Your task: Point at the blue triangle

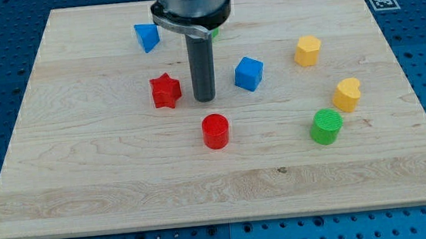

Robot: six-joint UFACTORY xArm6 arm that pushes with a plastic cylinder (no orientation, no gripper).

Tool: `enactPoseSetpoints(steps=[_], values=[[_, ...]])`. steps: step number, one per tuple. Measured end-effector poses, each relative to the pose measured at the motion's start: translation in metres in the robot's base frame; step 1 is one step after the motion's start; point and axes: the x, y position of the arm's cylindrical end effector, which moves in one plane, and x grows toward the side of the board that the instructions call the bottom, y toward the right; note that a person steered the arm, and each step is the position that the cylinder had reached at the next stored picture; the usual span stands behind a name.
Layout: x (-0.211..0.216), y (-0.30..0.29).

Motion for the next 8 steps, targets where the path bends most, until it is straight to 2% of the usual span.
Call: enactPoseSetpoints(steps=[2, 4, 5, 6, 8], values=[[-0.041, -0.022], [-0.078, -0.139], [-0.113, -0.180], [-0.146, -0.196], [-0.153, -0.196]])
